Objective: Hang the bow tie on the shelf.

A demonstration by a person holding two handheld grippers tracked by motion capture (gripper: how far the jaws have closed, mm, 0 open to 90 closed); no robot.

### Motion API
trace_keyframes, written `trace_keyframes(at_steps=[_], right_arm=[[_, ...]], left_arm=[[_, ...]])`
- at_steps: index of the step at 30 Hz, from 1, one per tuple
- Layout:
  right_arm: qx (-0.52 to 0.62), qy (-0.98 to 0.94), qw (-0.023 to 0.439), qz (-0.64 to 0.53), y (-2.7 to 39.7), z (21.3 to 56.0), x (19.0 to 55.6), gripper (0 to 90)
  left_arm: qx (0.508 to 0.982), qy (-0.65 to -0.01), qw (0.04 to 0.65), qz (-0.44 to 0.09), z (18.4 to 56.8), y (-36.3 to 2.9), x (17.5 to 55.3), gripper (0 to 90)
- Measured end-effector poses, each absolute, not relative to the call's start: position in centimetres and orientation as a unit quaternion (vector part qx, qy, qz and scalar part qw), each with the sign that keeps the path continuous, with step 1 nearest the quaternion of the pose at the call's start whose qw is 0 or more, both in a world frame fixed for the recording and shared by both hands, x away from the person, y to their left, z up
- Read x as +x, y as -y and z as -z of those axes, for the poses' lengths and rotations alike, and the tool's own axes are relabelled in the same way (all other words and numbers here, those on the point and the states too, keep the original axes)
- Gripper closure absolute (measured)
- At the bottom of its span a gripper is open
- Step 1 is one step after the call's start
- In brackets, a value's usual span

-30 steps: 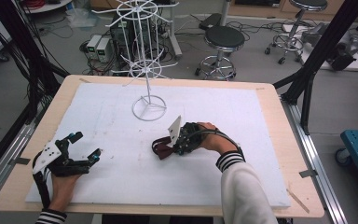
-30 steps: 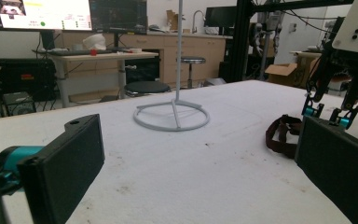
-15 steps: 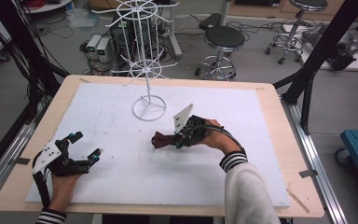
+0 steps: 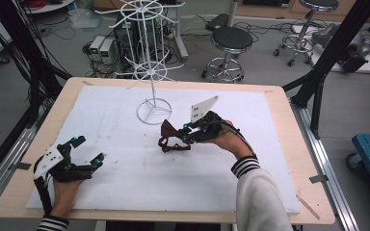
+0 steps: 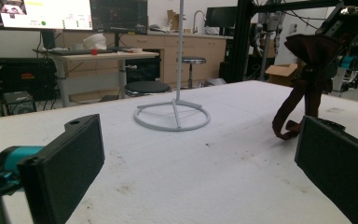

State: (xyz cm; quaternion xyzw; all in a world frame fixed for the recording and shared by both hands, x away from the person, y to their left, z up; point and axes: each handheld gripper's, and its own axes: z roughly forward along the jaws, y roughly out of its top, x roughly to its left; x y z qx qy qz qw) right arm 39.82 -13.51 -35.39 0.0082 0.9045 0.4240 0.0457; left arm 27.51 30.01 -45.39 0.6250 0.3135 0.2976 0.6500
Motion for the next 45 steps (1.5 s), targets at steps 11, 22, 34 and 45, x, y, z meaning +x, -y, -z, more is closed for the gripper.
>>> trace_keyframes(at_steps=[11, 22, 34, 45], right_arm=[[0.04, -0.873, 0.06, -0.482, 14.4, 34.0, 39.9, 76.5], [0.075, -0.849, 0.093, -0.515, 15.4, 33.0, 40.1, 76.2], [0.112, -0.821, 0.127, -0.546, 16.4, 32.1, 40.4, 76.2], [0.136, -0.796, 0.16, -0.569, 16.9, 31.4, 40.8, 76.3]], left_arm=[[0.623, -0.315, 0.651, -0.297, 45.4, -30.0, 27.5, 1.8], [0.624, -0.315, 0.651, -0.297, 45.4, -30.0, 27.5, 1.8], [0.624, -0.315, 0.65, -0.297, 45.4, -30.0, 27.5, 1.8], [0.623, -0.316, 0.651, -0.297, 45.4, -30.0, 27.5, 1.8]])
